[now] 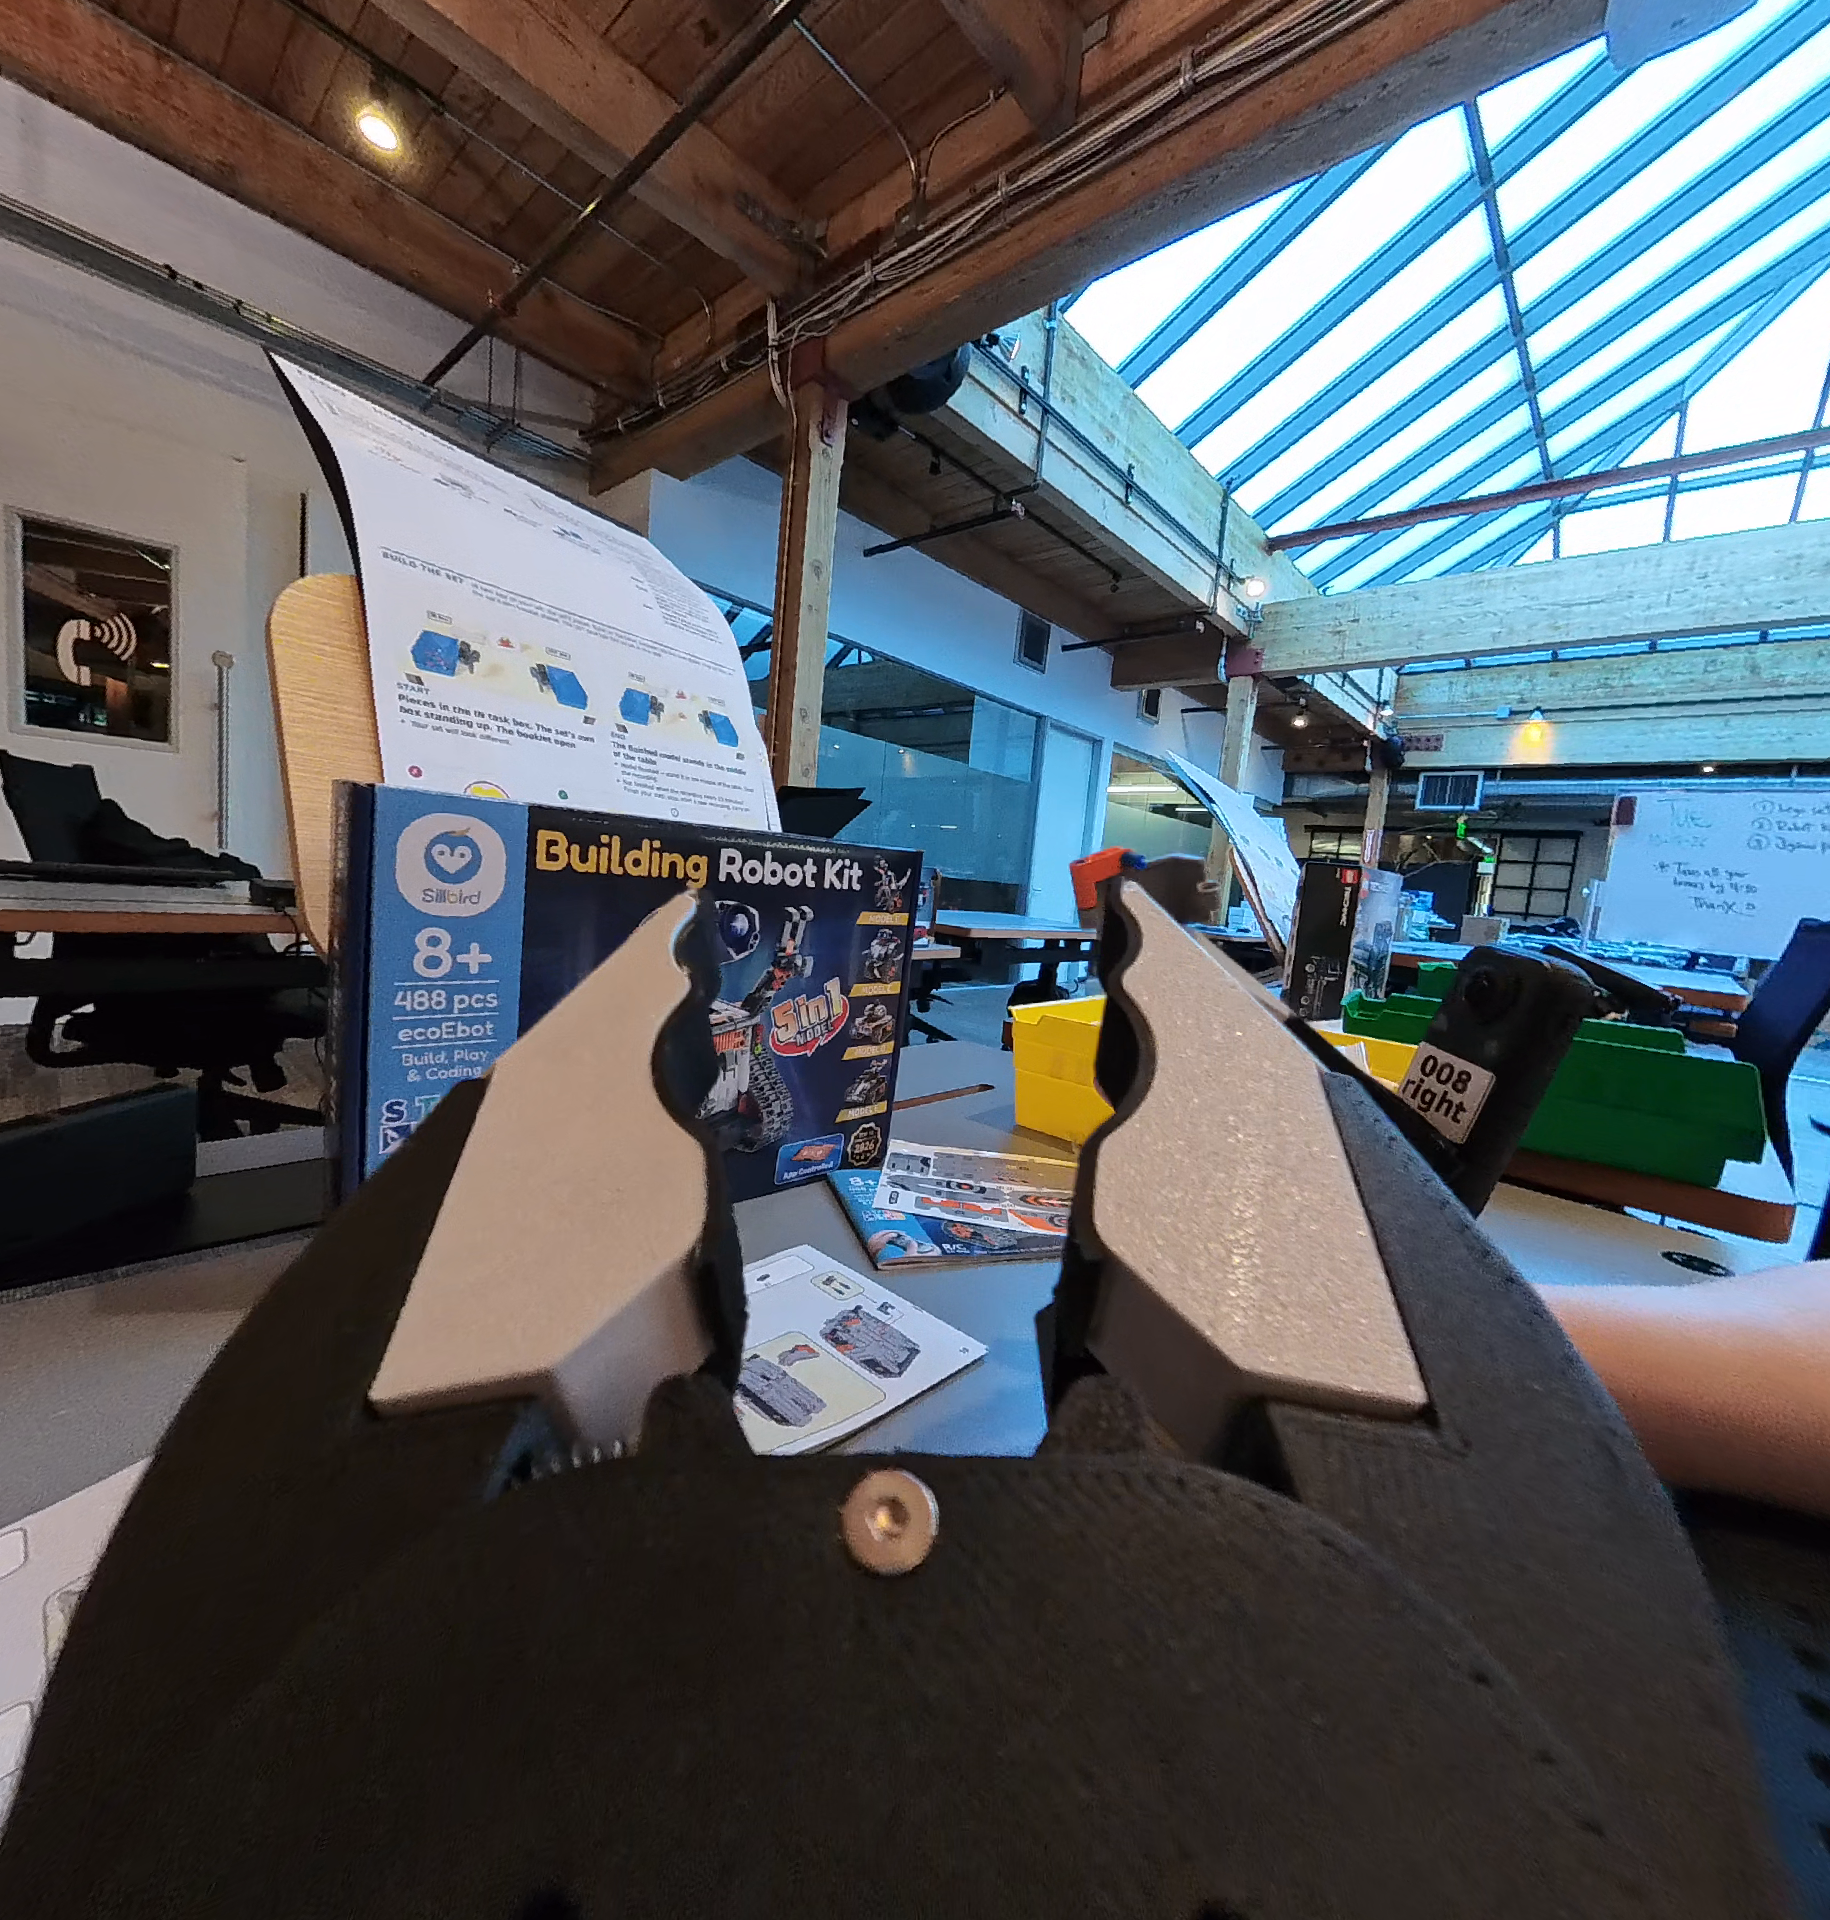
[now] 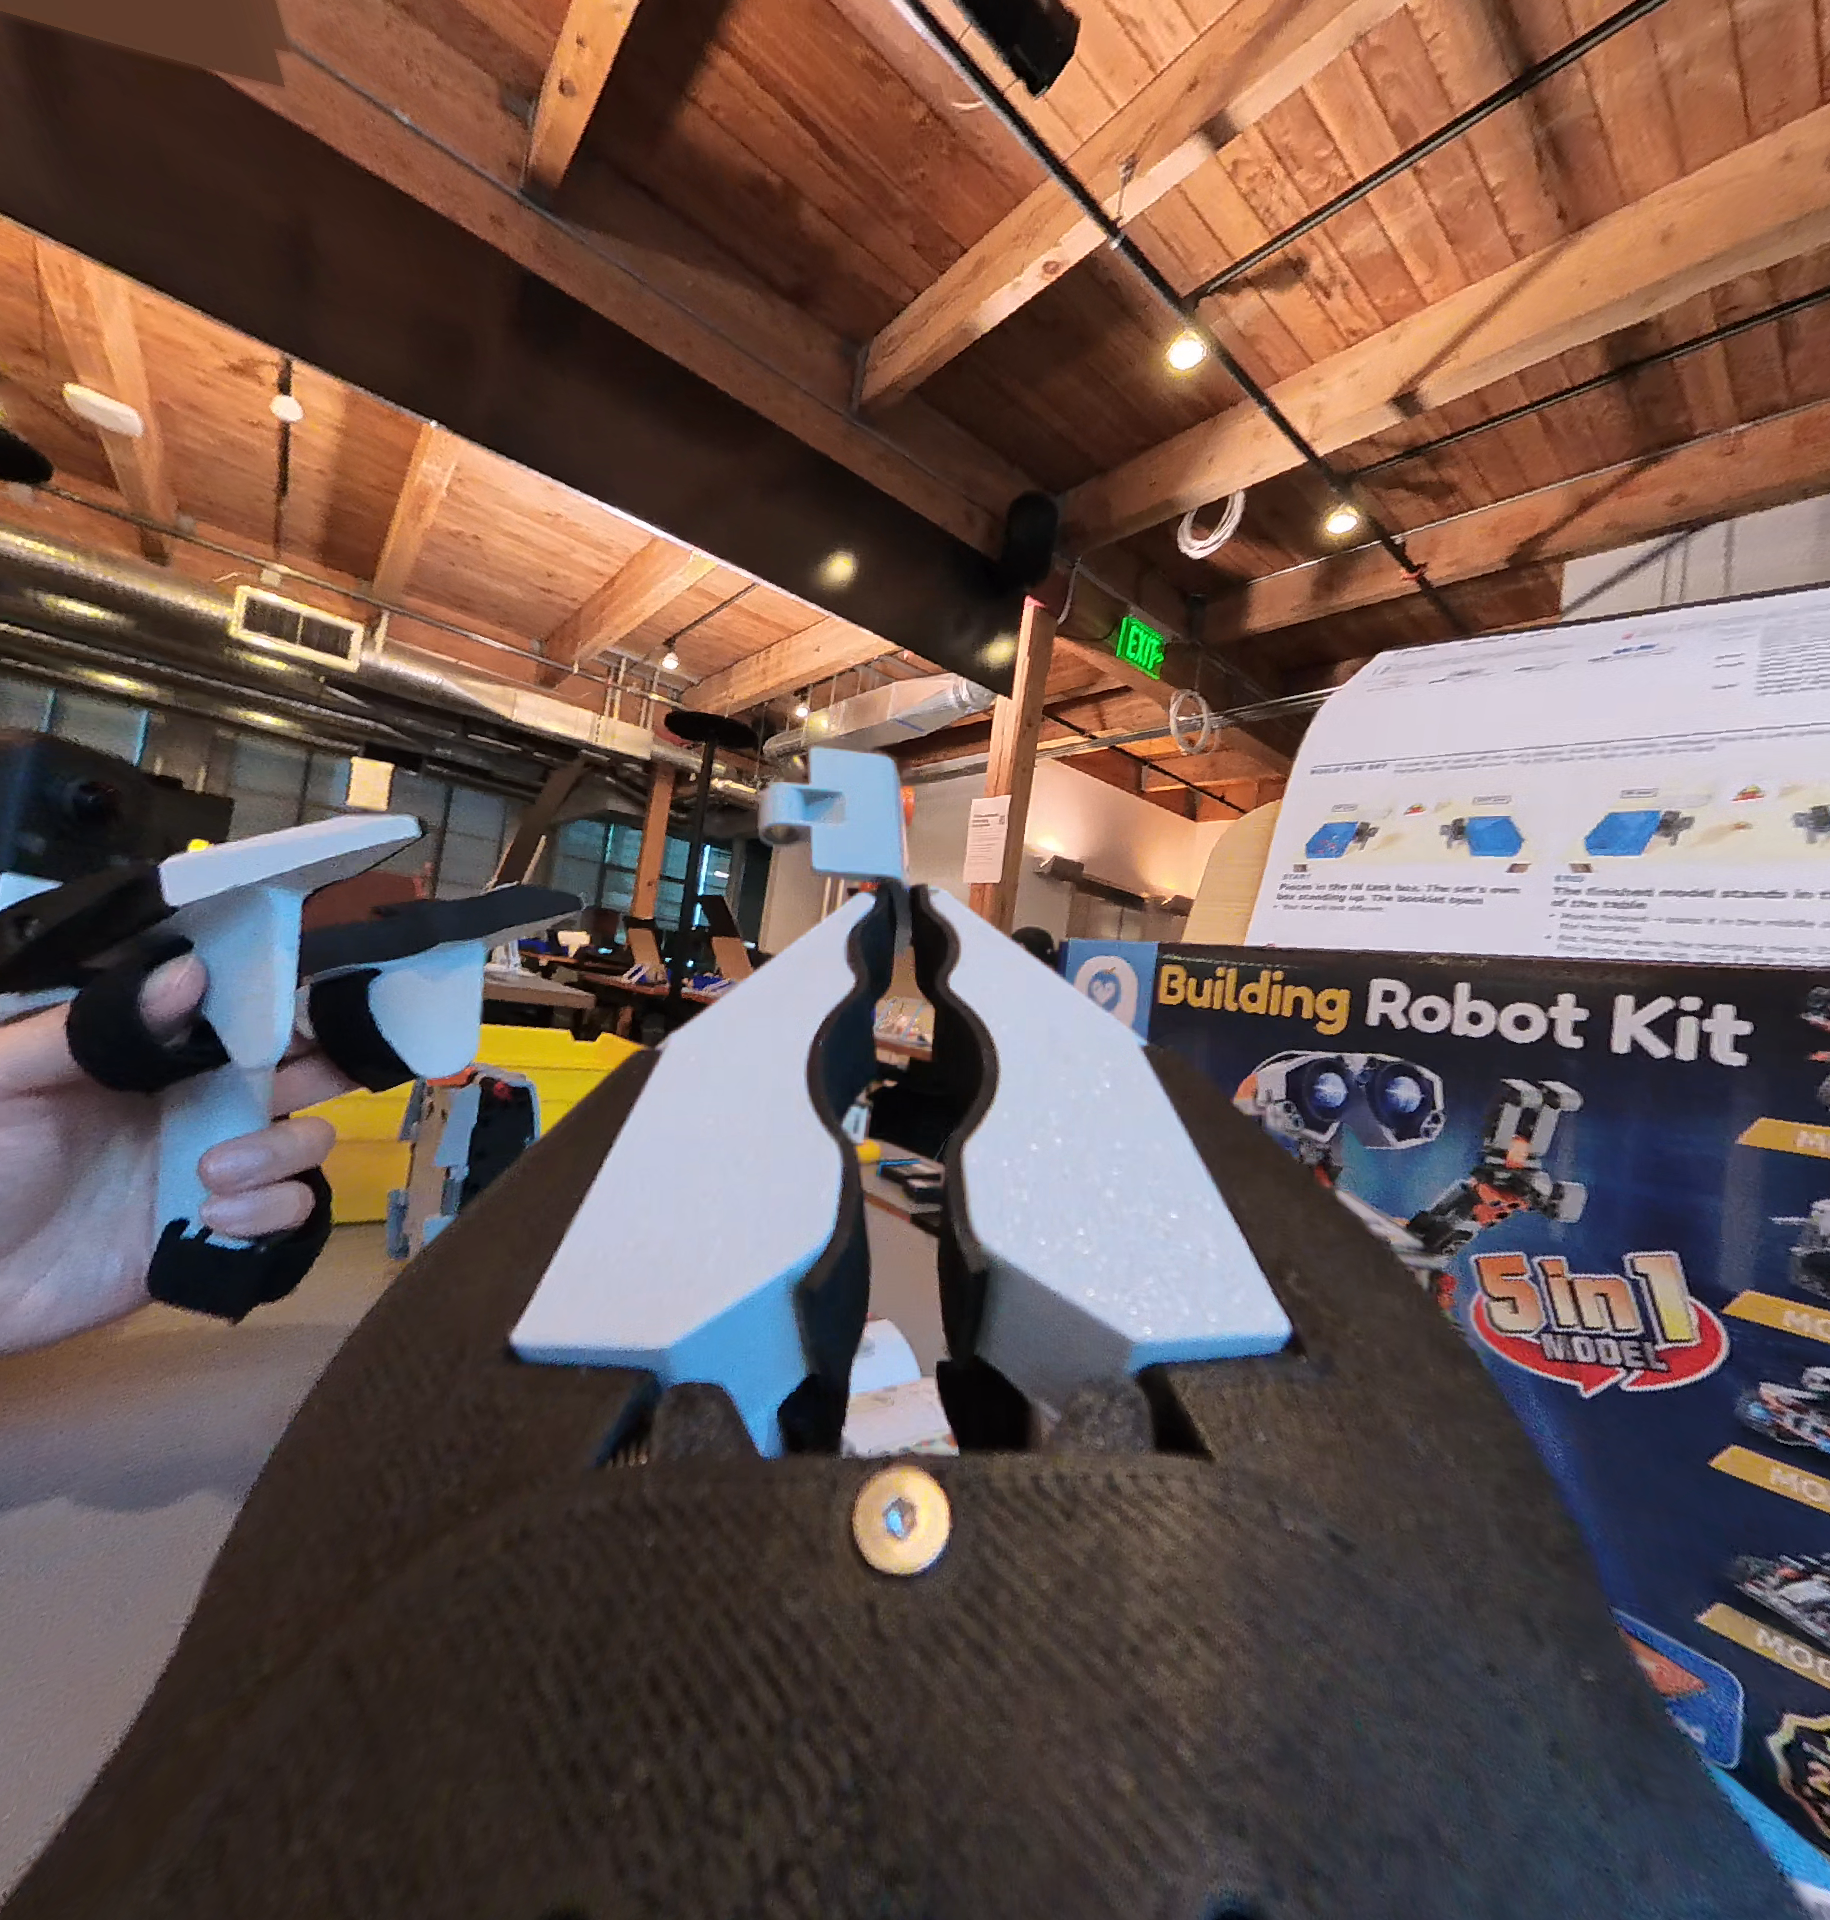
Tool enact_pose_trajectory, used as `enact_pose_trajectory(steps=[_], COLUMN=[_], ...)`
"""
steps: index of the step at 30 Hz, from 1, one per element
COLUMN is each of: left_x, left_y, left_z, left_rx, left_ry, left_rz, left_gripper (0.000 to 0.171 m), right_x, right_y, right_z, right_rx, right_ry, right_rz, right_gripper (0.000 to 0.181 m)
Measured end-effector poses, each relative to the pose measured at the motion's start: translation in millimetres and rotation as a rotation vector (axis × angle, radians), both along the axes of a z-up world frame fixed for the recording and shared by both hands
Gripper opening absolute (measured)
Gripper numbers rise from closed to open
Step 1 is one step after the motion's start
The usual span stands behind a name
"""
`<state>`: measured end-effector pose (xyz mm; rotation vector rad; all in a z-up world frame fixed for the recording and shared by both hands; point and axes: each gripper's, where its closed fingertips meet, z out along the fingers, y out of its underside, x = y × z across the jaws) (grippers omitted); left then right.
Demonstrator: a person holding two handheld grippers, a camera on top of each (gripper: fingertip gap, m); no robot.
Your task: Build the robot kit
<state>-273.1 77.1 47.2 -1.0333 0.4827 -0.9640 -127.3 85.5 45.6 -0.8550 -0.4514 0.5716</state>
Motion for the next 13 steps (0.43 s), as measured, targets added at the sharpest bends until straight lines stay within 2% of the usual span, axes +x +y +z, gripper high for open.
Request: enact_pose_trajectory(steps=[13], left_x=[3], left_y=[1], left_z=[0], left_rx=[0.014], left_ry=[0.010], left_rz=[0.012], left_gripper=[0.083], right_x=[15], right_y=[6], right_z=[-4], right_rx=[-0.069], right_ry=[0.072], right_rz=[0.011], right_gripper=[0.002])
